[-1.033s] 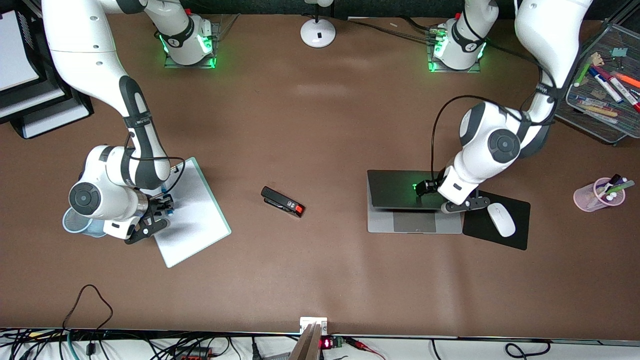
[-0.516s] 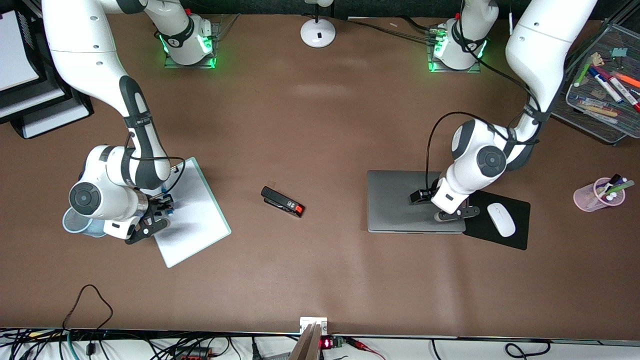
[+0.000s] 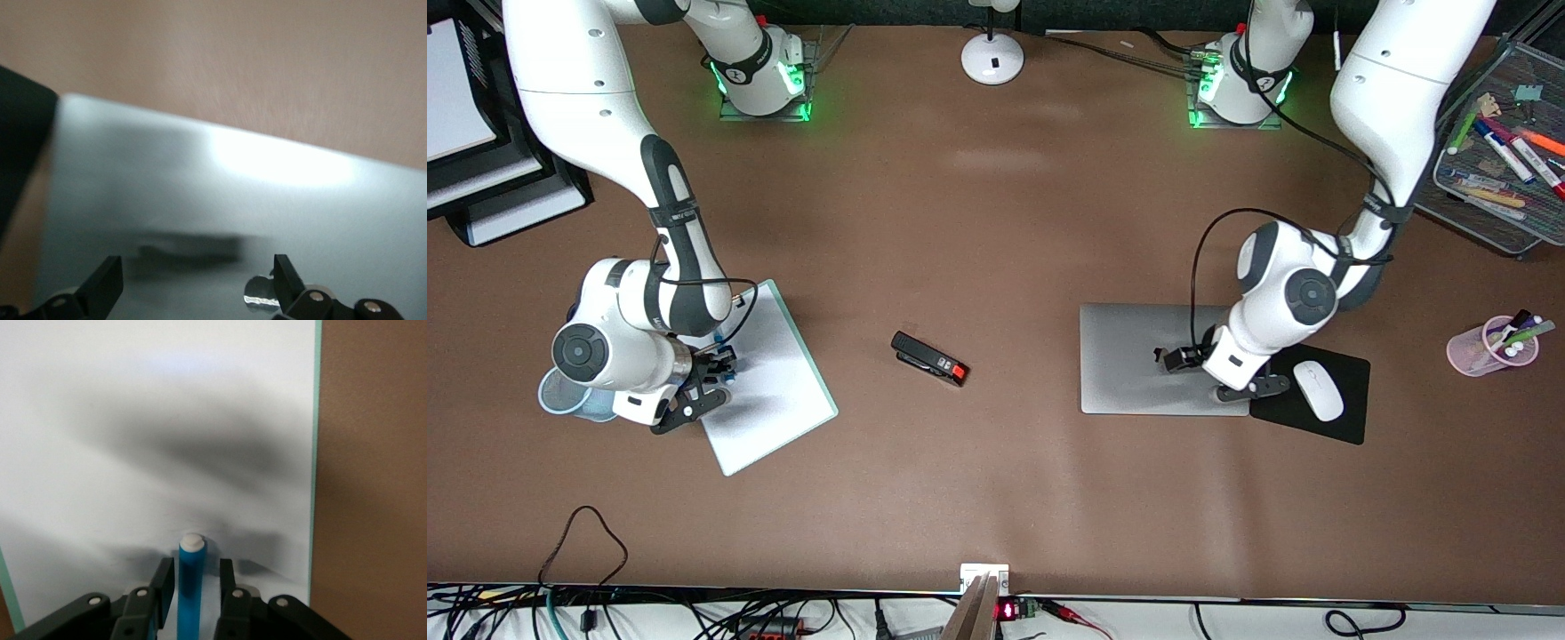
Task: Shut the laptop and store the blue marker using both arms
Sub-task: 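Raise the left gripper off the closed laptop and withdraw it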
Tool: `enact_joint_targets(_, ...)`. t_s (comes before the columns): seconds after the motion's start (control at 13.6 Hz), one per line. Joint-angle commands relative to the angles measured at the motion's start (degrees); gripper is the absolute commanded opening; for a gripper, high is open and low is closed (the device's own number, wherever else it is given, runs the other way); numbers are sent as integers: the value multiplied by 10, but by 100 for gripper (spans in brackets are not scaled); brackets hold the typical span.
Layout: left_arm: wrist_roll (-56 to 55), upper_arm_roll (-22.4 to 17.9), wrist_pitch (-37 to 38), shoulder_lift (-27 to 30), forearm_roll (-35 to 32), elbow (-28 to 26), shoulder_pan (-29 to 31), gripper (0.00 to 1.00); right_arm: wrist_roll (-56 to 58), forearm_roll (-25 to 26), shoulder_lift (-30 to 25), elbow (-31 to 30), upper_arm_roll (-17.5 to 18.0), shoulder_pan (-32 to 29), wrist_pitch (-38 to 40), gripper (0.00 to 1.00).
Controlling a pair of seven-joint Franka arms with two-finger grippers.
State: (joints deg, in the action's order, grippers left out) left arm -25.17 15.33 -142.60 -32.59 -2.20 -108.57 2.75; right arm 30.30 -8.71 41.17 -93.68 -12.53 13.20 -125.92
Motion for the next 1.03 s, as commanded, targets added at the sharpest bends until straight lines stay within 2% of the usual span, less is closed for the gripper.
enact_joint_targets(0.0, 31, 1, 98, 47, -11, 32, 28, 100, 10, -9, 3, -4, 1, 3, -12, 35)
enact_joint_targets(0.37, 53, 1, 330, 81, -11, 164, 45, 100, 10, -10, 8, -1, 2, 2, -13, 32)
enact_joint_targets(0.44, 54, 1, 362, 89, -11, 186, 45, 100, 10, -10, 8, -1, 2, 2, -14, 30)
enact_joint_targets(0.52, 54, 1, 398, 98, -11, 210, 45, 100, 10, -10, 8, -1, 2, 2, -16, 23)
enact_joint_targets(0.66, 55, 1, 467, 107, -11, 253, 46, 100, 10, -10, 8, -1, 2, 1, -17, 17)
enact_joint_targets(0.81, 55, 4, 518, 108, -11, 283, 46, 100, 10, -10, 10, -1, 2, 0, -17, 14)
enact_joint_targets(0.96, 57, 2, 543, 133, -11, 288, 46, 100, 10, -10, 10, -1, 2, 0, -17, 10)
